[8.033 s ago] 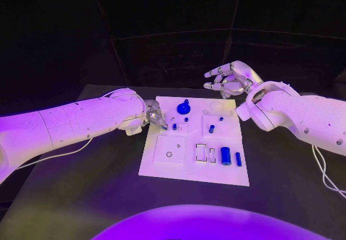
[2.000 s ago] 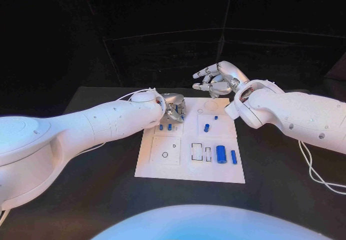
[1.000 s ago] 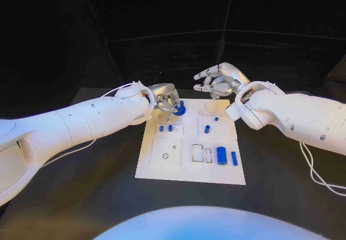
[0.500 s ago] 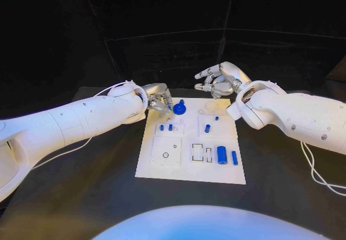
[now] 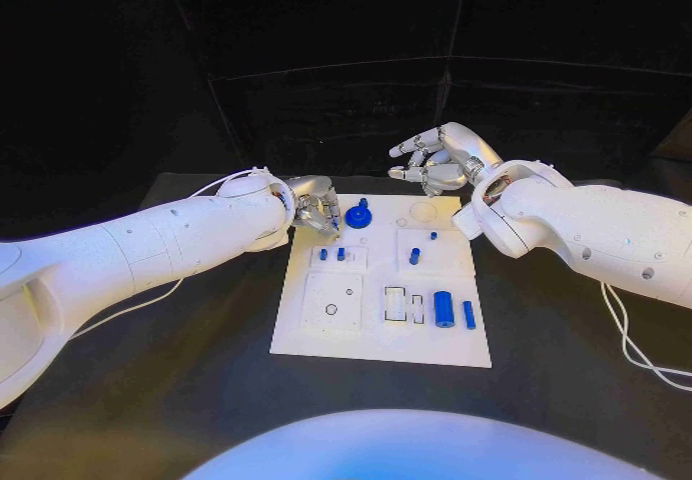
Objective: Assemble the parts on the task board
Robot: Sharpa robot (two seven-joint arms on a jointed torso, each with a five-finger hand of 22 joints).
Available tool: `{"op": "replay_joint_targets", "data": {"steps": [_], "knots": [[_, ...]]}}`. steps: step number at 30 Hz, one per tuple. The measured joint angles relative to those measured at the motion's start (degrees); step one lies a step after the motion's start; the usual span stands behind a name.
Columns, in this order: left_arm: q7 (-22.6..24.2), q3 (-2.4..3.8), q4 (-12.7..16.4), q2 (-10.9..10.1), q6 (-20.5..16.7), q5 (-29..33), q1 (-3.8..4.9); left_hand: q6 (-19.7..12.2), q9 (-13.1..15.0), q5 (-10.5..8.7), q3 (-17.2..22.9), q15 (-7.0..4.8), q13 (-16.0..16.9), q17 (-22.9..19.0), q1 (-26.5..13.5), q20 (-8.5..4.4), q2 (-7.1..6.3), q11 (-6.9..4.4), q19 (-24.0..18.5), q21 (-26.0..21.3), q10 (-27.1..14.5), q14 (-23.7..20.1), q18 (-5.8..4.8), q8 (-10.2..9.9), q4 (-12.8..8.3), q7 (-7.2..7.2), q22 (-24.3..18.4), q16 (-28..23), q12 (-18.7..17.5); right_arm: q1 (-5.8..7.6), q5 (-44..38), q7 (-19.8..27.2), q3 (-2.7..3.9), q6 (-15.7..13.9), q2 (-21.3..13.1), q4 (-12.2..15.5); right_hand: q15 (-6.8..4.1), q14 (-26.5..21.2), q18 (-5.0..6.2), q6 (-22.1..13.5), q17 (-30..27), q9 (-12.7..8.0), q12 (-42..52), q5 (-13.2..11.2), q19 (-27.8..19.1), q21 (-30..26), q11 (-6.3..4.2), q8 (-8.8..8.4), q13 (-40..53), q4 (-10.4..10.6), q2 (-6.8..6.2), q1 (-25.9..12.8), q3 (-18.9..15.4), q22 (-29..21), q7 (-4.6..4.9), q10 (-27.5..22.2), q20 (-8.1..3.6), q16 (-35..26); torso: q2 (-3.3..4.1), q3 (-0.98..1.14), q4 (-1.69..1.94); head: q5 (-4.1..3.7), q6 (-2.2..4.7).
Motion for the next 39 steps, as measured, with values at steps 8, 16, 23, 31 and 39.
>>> {"op": "replay_joint_targets", "data": {"steps": [8, 16, 23, 31, 39], "knots": [[-0.2, -0.43, -0.1, 0.1, 1.0, 0.0, -0.09, 0.0, 0.0, 0.00, 0.0, 0.00, 0.0, 0.0, 0.0, 0.00, 0.00, 0.00, 0.0, 0.0, 0.0, 0.0, 0.00, 0.0, 0.0, -0.01, 0.0, 0.0, 0.0, 0.00, 0.0, 0.0, 0.00, 0.0, 0.0, 0.0, 0.00, 0.0, 0.00, 0.0, 0.0, 0.0, 0.0, 0.0, 0.0, 0.0, 0.00, 0.00, 0.0, 0.0, 0.00, 0.0, 0.0, 0.0, 0.00, 0.0, 0.00, 0.0, 0.00, 0.00, -0.01, -0.07, -0.04], [-0.2, -0.50, 0.1, 0.2, 1.4, 0.0, -0.11, 0.0, 0.0, 0.00, 0.0, 0.00, 0.0, -0.1, 0.0, 0.00, 0.00, 0.00, 0.0, 0.0, 0.0, 0.0, 0.00, 0.0, 0.0, -0.01, 0.0, 0.0, 0.0, 0.00, 0.0, 0.0, 0.00, 0.0, 0.0, 0.0, 0.00, 0.0, 0.00, 0.0, 0.0, 0.0, 0.0, 0.0, 0.0, 0.0, 0.00, 0.00, 0.0, 0.0, 0.00, 0.0, 0.0, 0.0, 0.00, 0.0, 0.00, 0.0, 0.01, 0.00, -0.01, -0.16, -0.11], [-0.2, -0.54, 0.2, 0.5, 1.2, -0.1, -0.11, 0.0, 0.0, -0.01, 0.0, 0.00, 0.0, -0.1, 0.0, 0.00, 0.00, 0.01, 0.0, 0.0, 0.0, 0.0, 0.00, 0.0, 0.0, -0.02, 0.0, 0.0, 0.0, 0.00, 0.0, 0.0, 0.00, 0.0, 0.1, -0.1, 0.00, 0.0, 0.00, 0.0, 0.0, 0.0, 0.0, 0.0, 0.0, 0.0, 0.00, 0.00, 0.0, 0.0, 0.00, 0.0, 0.0, 0.0, 0.00, 0.0, 0.00, 0.0, 0.01, 0.00, 0.00, -0.06, -0.12], [-0.2, -0.60, 0.3, 0.7, 1.1, -0.1, -0.11, 0.2, 0.0, -0.02, 0.0, 0.00, 0.0, -0.1, 0.0, 0.00, 0.00, -0.21, 0.0, 0.0, 0.2, 0.0, 0.00, 0.0, 0.0, -0.23, 0.0, 0.0, 0.0, 0.00, 0.0, 0.0, 0.00, 0.0, 0.1, -0.1, 0.00, 0.0, -0.01, 0.0, 0.0, 0.0, 0.0, 0.0, 0.0, 0.0, 0.00, 0.00, 0.0, 0.0, 0.00, 0.0, 0.0, 0.0, 0.00, 0.0, 0.00, 0.0, 0.01, 0.00, 0.00, -0.03, -0.16], [-0.9, -0.67, 0.0, 0.8, 2.1, -0.2, -0.11, 0.2, -0.2, -0.02, -0.3, 0.00, 0.0, -0.5, -0.8, 0.00, -0.39, -0.22, 0.0, 0.0, 0.2, 0.0, 0.00, -0.8, -0.3, -0.23, -0.1, 0.0, -0.7, 0.00, 0.0, 0.0, 0.00, 0.0, 0.1, -0.1, 0.00, 0.0, 0.00, 0.0, 0.0, 0.0, 0.0, 0.0, 0.0, 0.0, 0.00, 0.00, 0.0, 0.0, 0.00, 0.0, 0.0, 0.0, 0.00, 0.0, 0.00, 0.0, 0.01, 0.00, 0.00, -0.15, -0.20]]}}
